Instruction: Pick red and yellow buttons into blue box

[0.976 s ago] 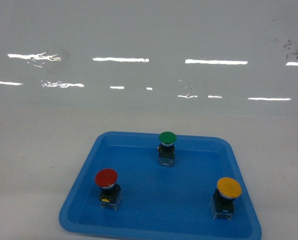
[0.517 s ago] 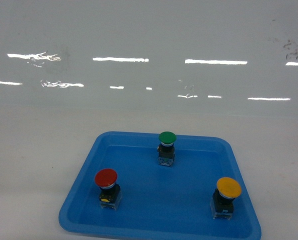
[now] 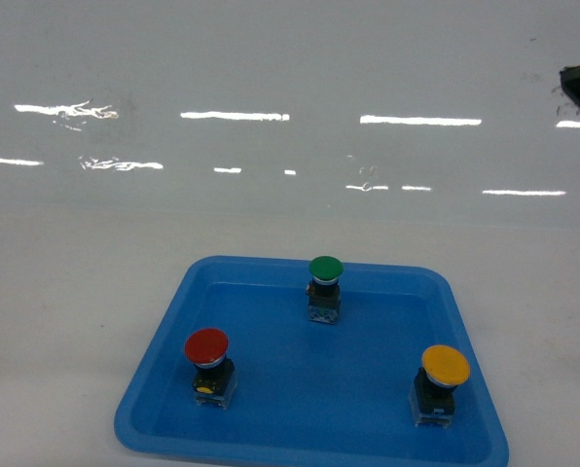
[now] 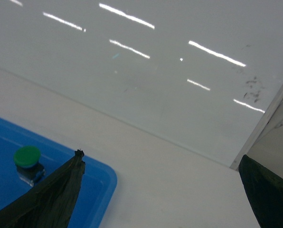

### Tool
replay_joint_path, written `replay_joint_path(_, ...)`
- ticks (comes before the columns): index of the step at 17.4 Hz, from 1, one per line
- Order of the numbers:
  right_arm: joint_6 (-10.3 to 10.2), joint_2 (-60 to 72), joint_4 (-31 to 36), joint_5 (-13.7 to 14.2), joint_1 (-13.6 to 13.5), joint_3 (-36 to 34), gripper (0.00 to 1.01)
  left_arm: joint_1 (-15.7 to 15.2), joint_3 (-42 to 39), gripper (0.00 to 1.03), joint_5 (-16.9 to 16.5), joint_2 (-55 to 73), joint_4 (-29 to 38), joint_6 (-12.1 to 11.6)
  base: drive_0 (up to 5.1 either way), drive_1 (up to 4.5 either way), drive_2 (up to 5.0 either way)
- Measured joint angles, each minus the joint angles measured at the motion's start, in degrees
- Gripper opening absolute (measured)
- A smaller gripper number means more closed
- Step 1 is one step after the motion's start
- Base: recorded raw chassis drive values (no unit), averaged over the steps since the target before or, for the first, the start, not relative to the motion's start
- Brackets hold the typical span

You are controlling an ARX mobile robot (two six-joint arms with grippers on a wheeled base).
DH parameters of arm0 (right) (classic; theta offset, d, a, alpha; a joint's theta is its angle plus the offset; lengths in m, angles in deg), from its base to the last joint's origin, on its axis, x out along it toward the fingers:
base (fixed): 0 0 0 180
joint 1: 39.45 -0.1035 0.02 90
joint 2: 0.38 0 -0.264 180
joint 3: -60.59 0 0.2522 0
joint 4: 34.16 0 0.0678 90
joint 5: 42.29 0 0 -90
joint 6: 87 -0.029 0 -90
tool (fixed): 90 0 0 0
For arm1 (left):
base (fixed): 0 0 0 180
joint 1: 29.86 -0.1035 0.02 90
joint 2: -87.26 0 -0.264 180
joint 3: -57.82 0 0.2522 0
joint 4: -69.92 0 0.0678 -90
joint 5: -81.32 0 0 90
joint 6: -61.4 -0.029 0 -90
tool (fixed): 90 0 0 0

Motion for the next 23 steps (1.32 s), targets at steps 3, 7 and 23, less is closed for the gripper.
replay_joint_path(3,2.9,5.1,-6.0,-0.7,-0.8,3.7,0.98,0.0,0.0,0.98,0.0,0.0,0.0,0.0,0.0,0.0,0.0)
replay_joint_path(7,2.7,11.5,-8.5,-1.0,-2.8,4.9,0.98,0.0,0.0,0.98,0.0,0.0,0.0,0.0,0.0,0.0,0.0)
replay_joint_path(23,4.3,17.4,-7.7,-4.7,-5.9,5.4,0.98,0.0,0.0,0.98,0.0,0.0,0.0,0.0,0.0,0.0,0.0)
